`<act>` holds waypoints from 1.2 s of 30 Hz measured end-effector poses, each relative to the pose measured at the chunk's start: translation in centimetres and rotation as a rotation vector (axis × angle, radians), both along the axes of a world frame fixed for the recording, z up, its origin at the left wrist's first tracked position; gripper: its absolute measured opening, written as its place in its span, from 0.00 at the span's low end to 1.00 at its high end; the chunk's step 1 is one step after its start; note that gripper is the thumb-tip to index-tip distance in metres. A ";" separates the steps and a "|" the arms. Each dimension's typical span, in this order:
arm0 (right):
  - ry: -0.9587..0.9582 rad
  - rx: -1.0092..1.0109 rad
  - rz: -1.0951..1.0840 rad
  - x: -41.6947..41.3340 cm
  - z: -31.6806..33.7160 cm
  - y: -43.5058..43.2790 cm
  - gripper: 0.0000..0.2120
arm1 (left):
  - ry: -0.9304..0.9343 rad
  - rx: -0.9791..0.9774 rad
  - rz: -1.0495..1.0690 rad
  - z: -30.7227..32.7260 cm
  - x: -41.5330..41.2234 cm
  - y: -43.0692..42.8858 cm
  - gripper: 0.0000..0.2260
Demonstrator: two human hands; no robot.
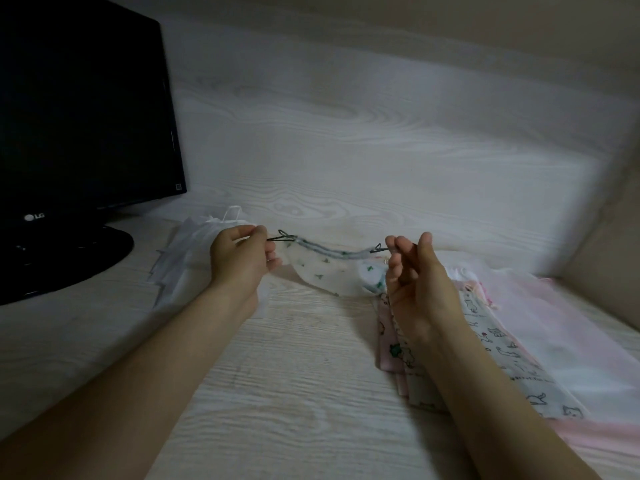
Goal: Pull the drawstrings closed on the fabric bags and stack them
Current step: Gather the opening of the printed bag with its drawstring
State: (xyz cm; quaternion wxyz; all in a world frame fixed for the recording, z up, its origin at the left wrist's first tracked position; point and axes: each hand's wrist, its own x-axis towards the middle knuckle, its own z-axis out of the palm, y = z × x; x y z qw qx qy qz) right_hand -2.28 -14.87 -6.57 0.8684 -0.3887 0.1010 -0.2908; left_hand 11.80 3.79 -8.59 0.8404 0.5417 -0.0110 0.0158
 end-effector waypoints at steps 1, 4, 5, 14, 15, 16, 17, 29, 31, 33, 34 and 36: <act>0.008 -0.003 -0.003 0.0 0.0 0.1 0.19 | 0.004 -0.031 0.001 0.1 0.0 0.0 0.07; 0.033 -0.014 -0.018 0.1 -0.2 0.1 0.17 | 0.001 -0.179 -0.019 0.8 -0.5 0.1 0.06; 0.046 -0.015 -0.040 0.1 -0.2 0.1 0.16 | 0.002 -0.243 -0.036 1.0 -0.7 0.1 0.07; 0.209 -0.065 -0.303 0.3 -0.7 -0.8 0.14 | 0.080 -0.340 -0.052 1.4 -0.5 0.2 0.06; 0.240 -0.119 -0.347 0.5 -0.8 -0.7 0.13 | 0.062 -0.292 -0.034 1.3 -0.4 0.2 0.06; 0.258 -0.185 -0.395 0.6 -0.9 -0.7 0.12 | 0.033 -0.236 -0.012 1.2 -0.4 0.2 0.06; 0.266 -0.257 -0.444 0.7 -1.1 -0.6 0.12 | -0.008 -0.178 0.014 1.1 -0.3 0.1 0.06; 0.173 -0.354 -0.331 -0.2 -0.4 0.1 0.14 | -0.779 0.657 0.108 -0.6 -1.4 0.2 0.05; 0.227 -0.700 -0.405 -0.1 -0.8 0.3 0.14 | -0.862 0.821 0.115 -0.9 -1.6 0.2 0.05; 0.212 -0.971 -0.421 -0.1 -0.8 0.7 0.14 | -0.905 0.947 0.128 -0.9 -1.8 0.3 0.07; 0.209 -1.117 -0.458 0.0 -0.8 0.8 0.15 | -0.917 1.001 0.143 -0.8 -1.8 0.3 0.07; 0.227 -1.428 -0.584 0.8 -1.6 0.3 0.17 | -0.926 1.106 0.170 -0.8 -1.6 0.6 0.07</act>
